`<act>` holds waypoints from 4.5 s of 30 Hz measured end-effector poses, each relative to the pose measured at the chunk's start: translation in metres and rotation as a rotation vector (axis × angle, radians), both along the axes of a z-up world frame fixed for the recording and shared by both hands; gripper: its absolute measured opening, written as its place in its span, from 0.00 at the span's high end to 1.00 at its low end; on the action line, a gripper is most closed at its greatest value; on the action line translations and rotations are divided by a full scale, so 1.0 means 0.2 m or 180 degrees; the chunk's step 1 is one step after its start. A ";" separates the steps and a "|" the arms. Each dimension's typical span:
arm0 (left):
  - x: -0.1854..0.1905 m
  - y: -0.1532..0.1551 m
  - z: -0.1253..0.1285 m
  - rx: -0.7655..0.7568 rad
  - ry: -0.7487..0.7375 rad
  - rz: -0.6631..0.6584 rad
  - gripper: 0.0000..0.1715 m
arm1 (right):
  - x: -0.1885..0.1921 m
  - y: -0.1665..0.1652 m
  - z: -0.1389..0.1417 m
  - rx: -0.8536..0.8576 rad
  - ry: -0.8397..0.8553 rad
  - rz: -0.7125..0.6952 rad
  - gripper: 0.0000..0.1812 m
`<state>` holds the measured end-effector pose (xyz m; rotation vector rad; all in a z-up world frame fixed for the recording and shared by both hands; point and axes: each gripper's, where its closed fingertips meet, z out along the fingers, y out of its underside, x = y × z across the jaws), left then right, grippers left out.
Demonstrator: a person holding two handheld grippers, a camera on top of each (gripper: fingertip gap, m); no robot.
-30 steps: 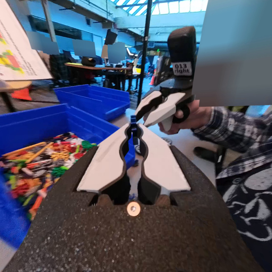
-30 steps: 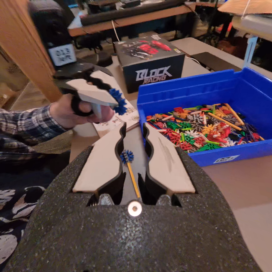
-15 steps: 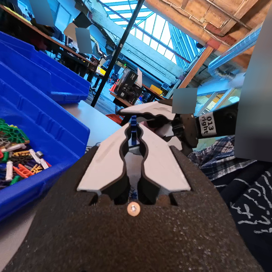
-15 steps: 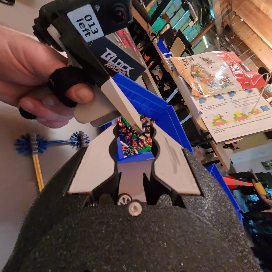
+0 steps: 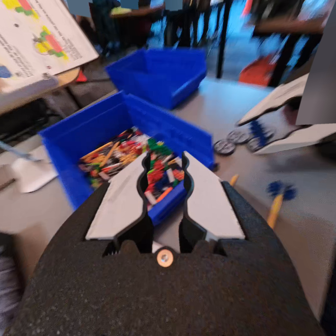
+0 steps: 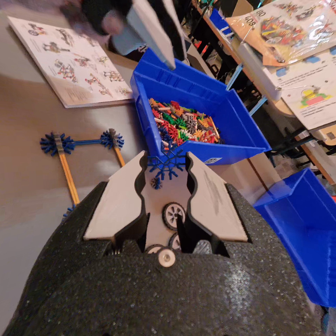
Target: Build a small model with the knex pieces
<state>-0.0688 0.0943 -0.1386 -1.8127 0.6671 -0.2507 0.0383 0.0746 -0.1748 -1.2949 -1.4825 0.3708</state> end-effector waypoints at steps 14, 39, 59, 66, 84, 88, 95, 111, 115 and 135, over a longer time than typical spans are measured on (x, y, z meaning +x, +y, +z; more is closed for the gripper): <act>-0.04 0.57 -0.29 -0.0999 0.1633 -0.0252 0.82 | 0.05 0.02 -0.10 -0.0197 0.0030 0.0011 0.77; -0.41 0.71 -0.65 -0.2598 0.3176 -0.0707 0.86 | 0.07 0.01 -0.04 -0.0310 0.0257 0.0060 0.77; -0.15 -0.07 -0.29 -0.1007 0.2131 -0.0419 0.87 | 0.02 -0.05 -0.11 -0.0787 0.0127 0.0223 0.77; -0.09 -0.38 -0.55 -0.1184 0.1962 -0.0477 0.87 | -0.02 -0.09 -0.17 -0.0912 -0.0154 0.0297 0.77; -0.11 -0.53 -0.68 -0.0424 0.2144 -0.0027 0.84 | -0.09 -0.21 -0.41 -0.1537 -0.0885 0.0213 0.77; -0.10 -0.57 -0.68 -0.0453 0.2094 -0.0090 0.83 | -0.12 -0.24 -0.47 -0.1642 -0.1070 0.0211 0.77; -0.12 -0.54 -0.59 -0.0556 0.1923 -0.0414 0.83 | -0.10 -0.26 -0.45 -0.1625 -0.1203 0.0463 0.73; -0.05 -0.50 -0.72 -0.1439 0.1640 -0.1679 0.81 | -0.07 -0.25 -0.44 -0.1385 -0.1271 0.0759 0.74; -0.03 -0.49 -0.72 -0.1319 0.1563 -0.1598 0.90 | -0.07 -0.25 -0.45 -0.1446 -0.1253 0.0767 0.75; 0.00 -0.49 -0.58 -0.0352 0.1667 -0.0652 0.90 | -0.07 -0.25 -0.45 -0.1467 -0.1469 0.0504 0.76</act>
